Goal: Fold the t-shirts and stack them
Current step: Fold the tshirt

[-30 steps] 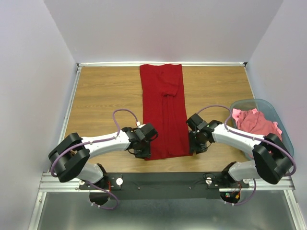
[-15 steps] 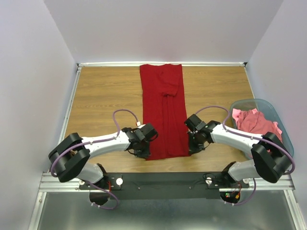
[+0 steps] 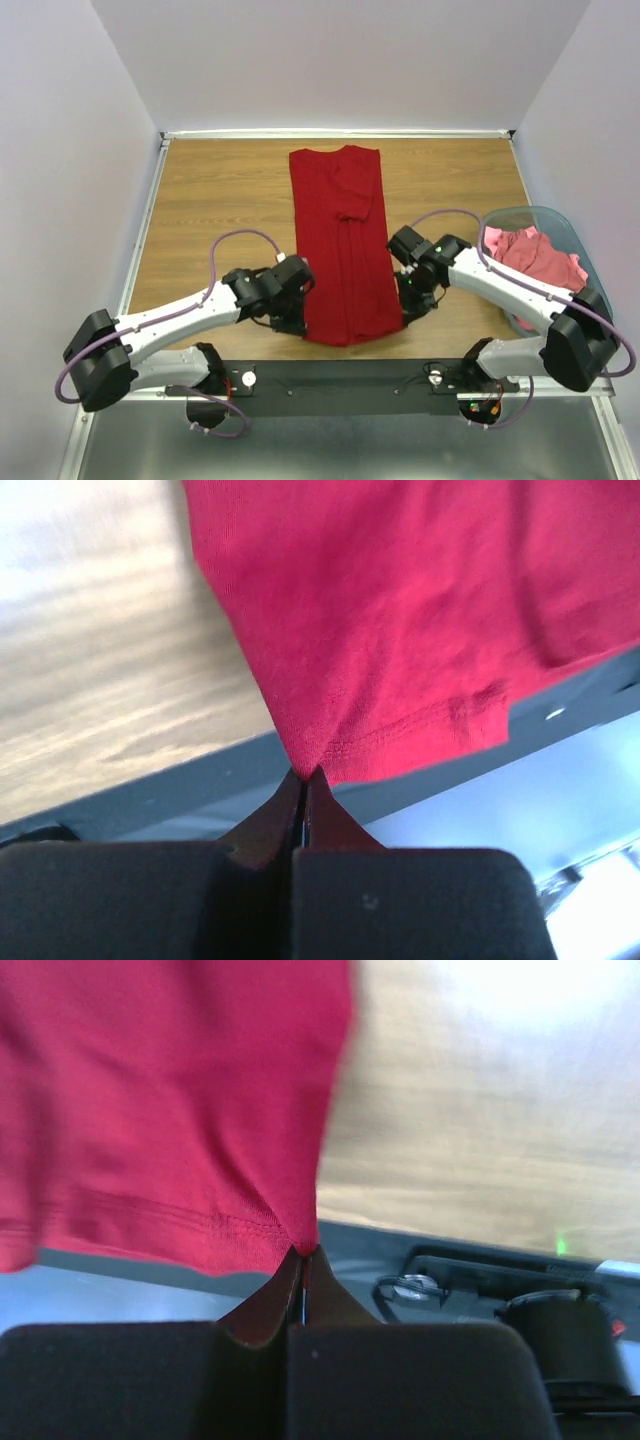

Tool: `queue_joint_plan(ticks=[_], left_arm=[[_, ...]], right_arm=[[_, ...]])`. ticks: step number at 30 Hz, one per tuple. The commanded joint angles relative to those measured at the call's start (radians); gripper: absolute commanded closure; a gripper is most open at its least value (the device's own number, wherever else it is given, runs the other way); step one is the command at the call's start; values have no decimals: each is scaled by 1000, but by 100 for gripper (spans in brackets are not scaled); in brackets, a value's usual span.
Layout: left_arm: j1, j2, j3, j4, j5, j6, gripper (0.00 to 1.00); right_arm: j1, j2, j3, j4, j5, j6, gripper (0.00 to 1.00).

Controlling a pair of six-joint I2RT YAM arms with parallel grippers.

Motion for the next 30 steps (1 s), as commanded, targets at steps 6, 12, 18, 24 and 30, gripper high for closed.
queue_joint_plan(ticks=[6, 12, 18, 24, 30], left_arm=[[348, 260, 257, 134, -122, 263, 100], [457, 446, 392, 261, -249, 378, 100], [471, 581, 466, 303, -296, 434, 100], [485, 568, 471, 336, -333, 426, 100], [496, 578, 443, 384, -334, 423, 100]], right_arm=[[-97, 271, 404, 40, 294, -216, 99], [-218, 430, 575, 160, 331, -341, 99], [-240, 515, 593, 243, 323, -365, 99], [-241, 521, 589, 304, 337, -376, 99], [-245, 571, 625, 323, 341, -387, 100]])
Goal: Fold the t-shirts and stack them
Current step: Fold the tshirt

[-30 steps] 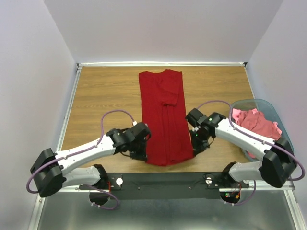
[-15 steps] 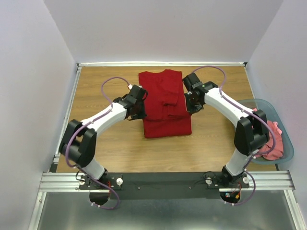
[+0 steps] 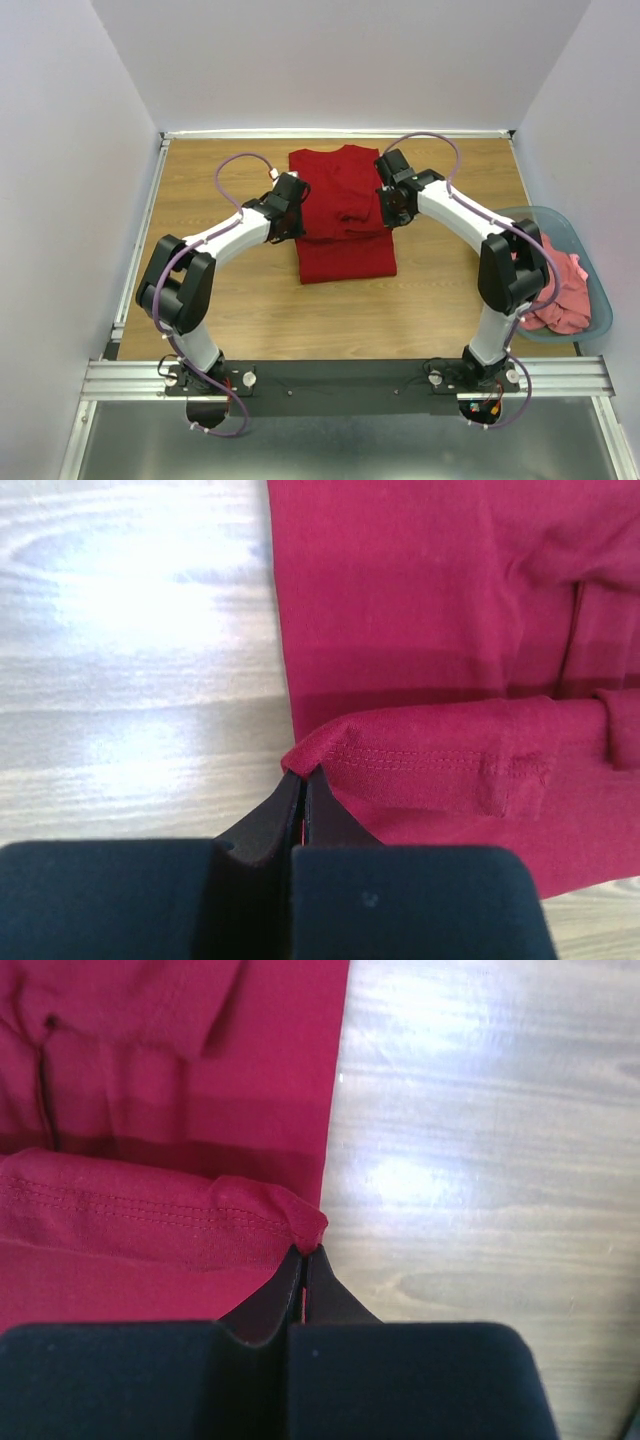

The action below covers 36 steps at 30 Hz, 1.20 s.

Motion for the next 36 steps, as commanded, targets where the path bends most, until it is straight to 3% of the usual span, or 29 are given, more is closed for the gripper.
queue_joint_plan(ticks=[1, 24, 26, 27, 31, 32, 36], left_arm=[[12, -2, -9, 56, -63, 13, 100], [19, 96, -9, 142, -95, 36, 100], [19, 91, -9, 131, -104, 31, 86], [17, 75, -8, 117, -109, 24, 70], [17, -30, -5, 85, -140, 2, 25], [17, -54, -3, 73, -153, -9, 18], [-6, -188, -3, 24, -177, -64, 17]], right_arm=[[-11, 49, 35, 38, 53, -22, 99], [-25, 148, -2, 166, 76, -13, 99], [-25, 150, 4, 166, 79, -6, 88], [-24, 136, 12, 163, 87, 3, 78], [-24, 61, 18, 163, 36, 9, 51], [-21, 43, 15, 161, 25, 17, 48], [7, -26, -26, 164, -34, 33, 47]])
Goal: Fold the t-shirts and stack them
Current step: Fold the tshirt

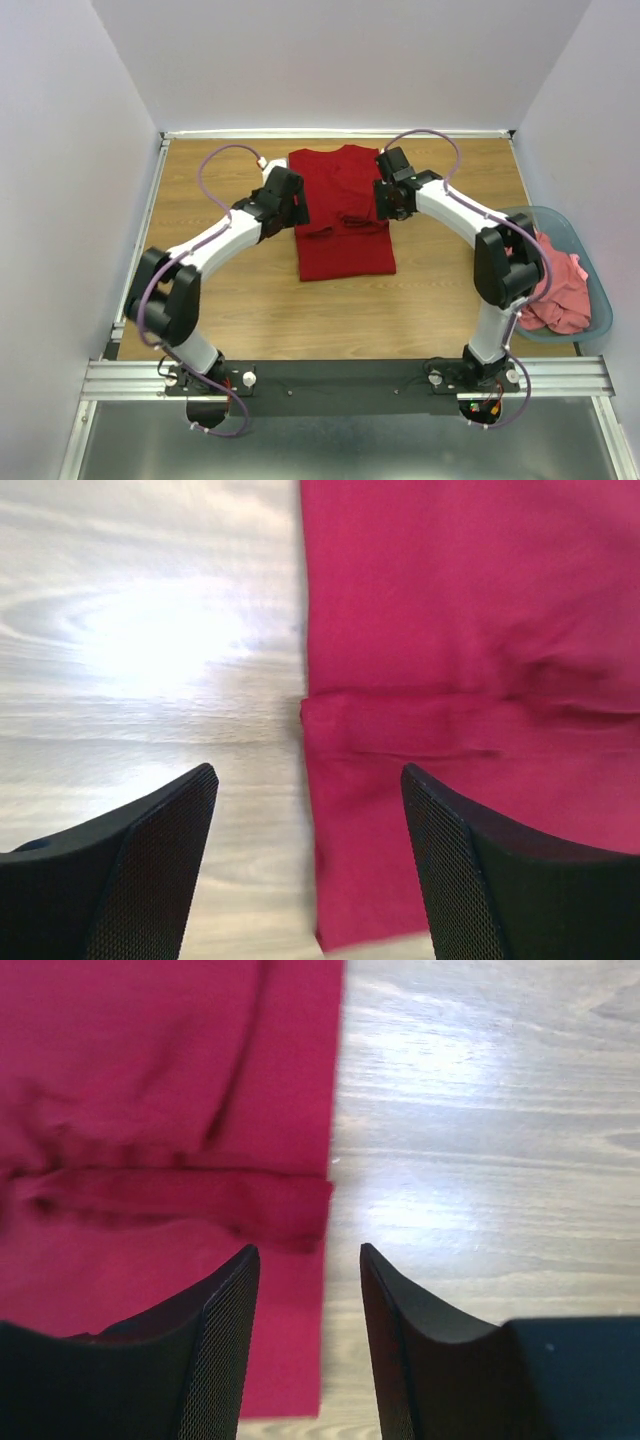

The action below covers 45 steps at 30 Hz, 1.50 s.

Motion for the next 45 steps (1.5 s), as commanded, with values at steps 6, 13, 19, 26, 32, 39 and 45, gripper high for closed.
queue_joint_plan(ticks=[6, 13, 19, 26, 32, 39, 45], left_arm=[[-189, -189, -78, 20, -9, -159, 70], [-314, -26, -129, 147, 44, -187, 93], [-330, 81, -147, 185, 69, -167, 93], [-344, 153, -193, 202, 100, -170, 94], [-350, 146, -232, 209, 97, -167, 94], [-353, 117, -253, 199, 104, -162, 94], [-351, 6, -323, 175, 98, -179, 94]], right_arm=[[65, -92, -111, 54, -157, 71, 67], [74, -25, -147, 140, -207, 100, 76], [76, 53, -112, 163, -218, 98, 76], [69, 121, -28, 163, -143, 80, 76], [16, 176, 122, 161, -126, 68, 72], [-32, 273, 349, 157, -155, 37, 60], [-33, 97, 207, 158, -307, 52, 55]])
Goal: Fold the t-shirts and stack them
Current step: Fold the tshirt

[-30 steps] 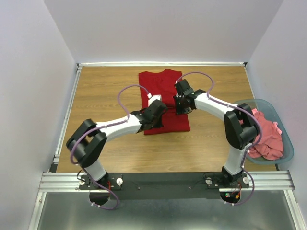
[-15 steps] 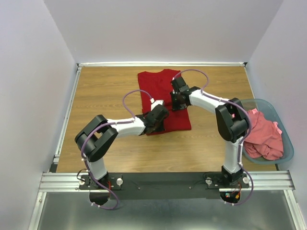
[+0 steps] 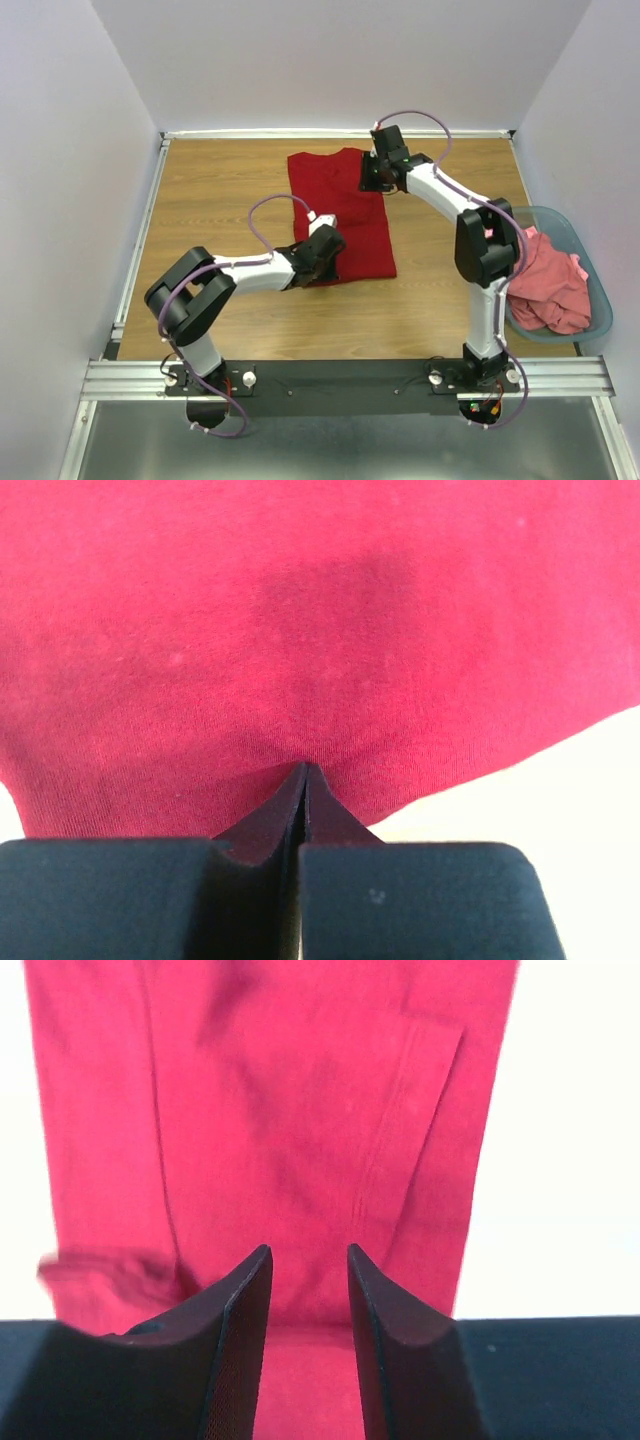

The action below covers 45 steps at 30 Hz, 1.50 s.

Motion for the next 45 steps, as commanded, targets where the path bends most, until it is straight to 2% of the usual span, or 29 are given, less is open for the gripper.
queue_joint_plan(ticks=[1, 6, 9, 10, 13, 14, 16, 17, 19, 20, 21, 22, 28, 31, 36, 41, 45], left_arm=[[-8, -89, -88, -122, -2, -12, 93], [90, -173, -89, -103, 17, 45, 89], [100, -205, -52, -119, 33, 65, 75], [100, -250, -45, -106, 47, 65, 64], [109, -372, -107, -12, 78, 65, 56], [123, -402, -140, 25, 111, 60, 56], [150, -471, -260, 149, 185, 40, 62], [179, -495, -341, 191, 255, 19, 73], [202, -508, -407, 258, 312, -6, 84], [210, -508, -435, 304, 338, -16, 98], [218, -500, -476, 325, 345, -33, 100], [219, -491, -487, 341, 348, -39, 100], [253, -385, -522, 406, 345, -65, 100], [284, -325, -552, 418, 343, -117, 100], [299, -272, -585, 403, 323, -188, 100], [305, -276, -602, 380, 317, -213, 100], [310, -337, -608, 333, 299, -216, 100]], right_arm=[[9, -143, -144, -12, -140, -1, 55], [0, -287, -327, 26, -286, 19, 53], [-23, -345, -451, 74, -373, 43, 53], [-35, -387, -483, 121, -463, 54, 53], [-41, -433, -592, 180, -637, 51, 54], [-40, -442, -623, 195, -679, 50, 63], [-40, -462, -713, 250, -781, 56, 74], [-40, -476, -764, 287, -815, 63, 78], [-40, -476, -815, 327, -902, 66, 85], [-40, -470, -835, 347, -929, 69, 92], [-40, -462, -871, 374, -941, 68, 96], [-38, -456, -884, 388, -955, 66, 99], [-40, -347, -928, 428, -1021, 34, 99], [-46, -277, -959, 463, -1003, 7, 99], [-112, -209, -1008, 502, -1001, 16, 99], [-139, -261, -1033, 499, -912, 23, 99], [-168, -329, -1059, 499, -886, 31, 99]])
